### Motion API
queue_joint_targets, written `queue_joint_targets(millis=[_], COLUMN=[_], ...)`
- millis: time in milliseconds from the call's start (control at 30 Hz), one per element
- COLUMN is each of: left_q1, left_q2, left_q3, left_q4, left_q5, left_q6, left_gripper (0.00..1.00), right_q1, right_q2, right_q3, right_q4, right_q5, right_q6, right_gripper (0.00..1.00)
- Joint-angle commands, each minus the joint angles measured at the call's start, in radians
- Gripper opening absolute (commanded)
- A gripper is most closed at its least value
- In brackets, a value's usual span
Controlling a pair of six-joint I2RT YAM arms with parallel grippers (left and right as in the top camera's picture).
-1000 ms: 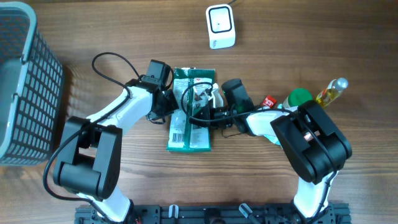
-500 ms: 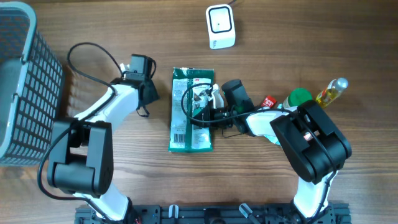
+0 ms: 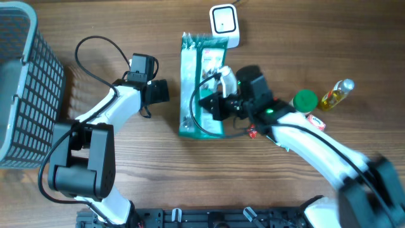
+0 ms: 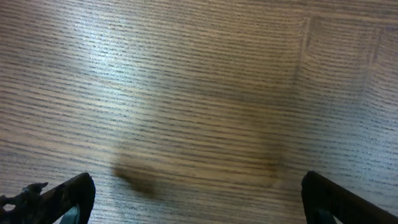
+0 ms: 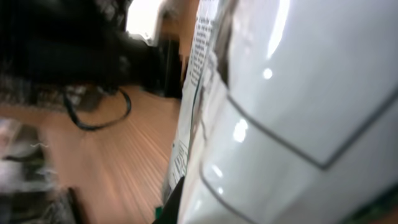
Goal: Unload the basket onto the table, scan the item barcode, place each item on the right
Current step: 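Lift the gloves packet to the white scanner with the right gripper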
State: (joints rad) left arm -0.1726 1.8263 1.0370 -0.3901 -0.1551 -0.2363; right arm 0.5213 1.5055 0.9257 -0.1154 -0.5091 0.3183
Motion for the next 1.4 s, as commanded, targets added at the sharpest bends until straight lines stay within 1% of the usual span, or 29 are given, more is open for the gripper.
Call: queue_joint_targets(millis=[0, 33, 67, 100, 133, 233, 333, 433, 567, 633, 733, 800, 900, 1000, 1100, 1233, 1300, 1367], left_q1=[0.002, 0.002, 0.002, 0.002, 0.002, 0.002, 0.002, 0.002, 0.002, 0.002, 0.002, 0.002, 0.002, 0.002, 0.002, 0.002, 0.002, 0.002], left_q2=[-0.014, -0.014, -0.014, -0.014, -0.014, -0.014, -0.014, -0.014, -0.014, -0.014, -0.014, -0.014, -0.014, -0.014, -0.014, -0.014, -0.014, -0.014], left_q3=[-0.003, -0.003, -0.003, -0.003, -0.003, -0.003, -0.003, -0.003, -0.003, -0.003, -0.003, -0.003, -0.003, -0.003, -0.003, -0.003, -0.003, -0.003], left_q4=[0.002, 0.002, 0.002, 0.002, 0.002, 0.002, 0.002, 0.002, 0.002, 0.002, 0.002, 0.002, 0.002, 0.002, 0.002, 0.002, 0.002, 0.002], left_q5=[0.009, 0.009, 0.009, 0.009, 0.009, 0.009, 0.009, 0.009, 0.009, 0.009, 0.009, 0.009, 0.009, 0.009, 0.009, 0.009, 0.009, 0.009], left_q6=[0.020, 0.020, 0.020, 0.020, 0.020, 0.020, 0.020, 0.020, 0.020, 0.020, 0.020, 0.020, 0.020, 0.020, 0.020, 0.020, 0.020, 0.020], left_gripper=[1.00, 1.00, 1.00, 1.00, 1.00, 1.00, 1.00, 1.00, 1.00, 1.00, 1.00, 1.00, 1.00, 1.00, 1.00, 1.00, 1.00, 1.00], right_q1=[0.003, 0.003, 0.003, 0.003, 0.003, 0.003, 0.003, 0.003, 0.003, -0.002, -0.016, -0.034, -0.048, -0.049, -0.063, -0.077, -0.077, -0.077], right_q2=[-0.158, -0.188, -0.212, -0.239, -0.252, -0.223, -0.148, -0.029, 0.142, 0.249, 0.357, 0.422, 0.515, 0.584, 0.636, 0.690, 0.691, 0.691], right_q3=[0.146, 0.171, 0.178, 0.178, 0.178, 0.178, 0.178, 0.178, 0.178, 0.178, 0.185, 0.232, 0.363, 0.465, 0.483, 0.483, 0.483, 0.483], right_q4=[-0.177, -0.201, -0.195, -0.167, -0.103, 0.039, 0.139, 0.280, 0.550, 0.737, 0.904, 0.915, 0.903, 0.820, 0.810, 0.787, 0.727, 0.693], right_q5=[0.325, 0.380, 0.418, 0.455, 0.525, 0.656, 0.726, 0.748, 0.798, 0.801, 0.805, 0.813, 0.865, 0.832, 0.822, 0.809, 0.726, 0.706], right_q6=[-0.508, -0.642, -0.740, -0.884, -1.038, -1.217, -1.340, -1.371, -1.370, -1.374, -1.415, -1.409, -1.356, -1.332, -1.331, -1.259, -1.206, -1.157], right_gripper=[0.04, 0.04, 0.04, 0.04, 0.04, 0.04, 0.04, 0.04, 0.04, 0.04, 0.04, 0.04, 0.04, 0.05, 0.04, 0.04, 0.04, 0.04])
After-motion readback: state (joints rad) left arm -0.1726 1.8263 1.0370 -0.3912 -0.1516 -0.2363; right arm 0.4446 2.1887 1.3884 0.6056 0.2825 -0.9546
